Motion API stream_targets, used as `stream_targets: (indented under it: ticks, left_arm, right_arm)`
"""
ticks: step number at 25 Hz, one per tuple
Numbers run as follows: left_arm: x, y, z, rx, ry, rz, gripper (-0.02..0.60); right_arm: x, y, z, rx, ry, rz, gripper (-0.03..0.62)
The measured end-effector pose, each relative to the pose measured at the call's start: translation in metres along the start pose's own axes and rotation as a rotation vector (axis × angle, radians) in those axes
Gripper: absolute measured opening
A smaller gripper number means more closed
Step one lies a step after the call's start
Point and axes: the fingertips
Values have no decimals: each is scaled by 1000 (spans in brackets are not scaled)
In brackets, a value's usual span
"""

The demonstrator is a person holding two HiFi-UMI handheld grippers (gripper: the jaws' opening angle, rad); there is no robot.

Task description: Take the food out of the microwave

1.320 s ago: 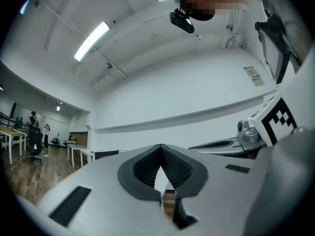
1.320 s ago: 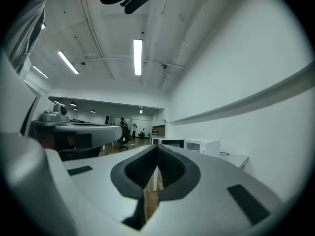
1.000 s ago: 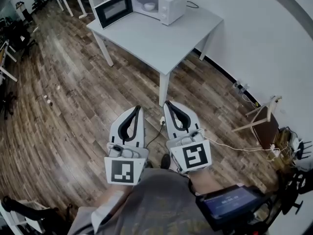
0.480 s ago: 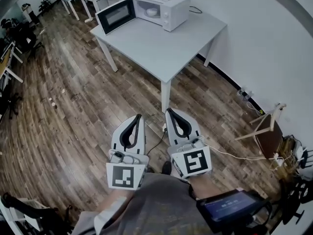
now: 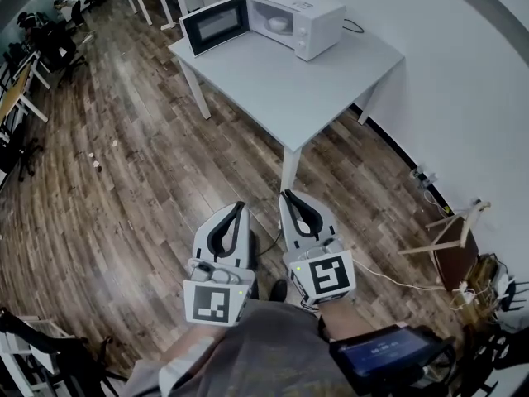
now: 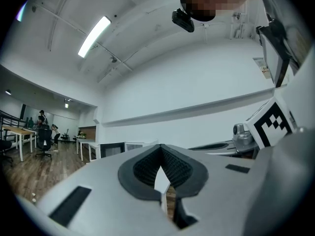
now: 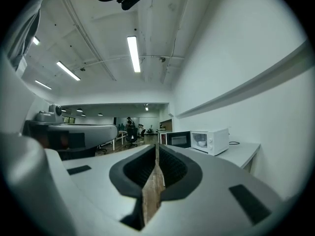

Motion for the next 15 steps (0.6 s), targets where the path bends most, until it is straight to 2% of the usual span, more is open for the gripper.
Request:
stream_targets:
  ticks: [9, 15]
  left_arm:
    - [50, -51, 31, -40, 14, 12, 6]
    - [95, -122, 54, -3, 6, 13, 6]
  right_arm:
    - [73, 13, 11, -20, -26, 10, 26]
    - [157, 17, 2, -37, 13, 40, 26]
Point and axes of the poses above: the fingertips, and each gripper's own axes: x forward along the fingers, y to its right, z out of its underside, and after that the axes turned 11 degrees about x, right-handed
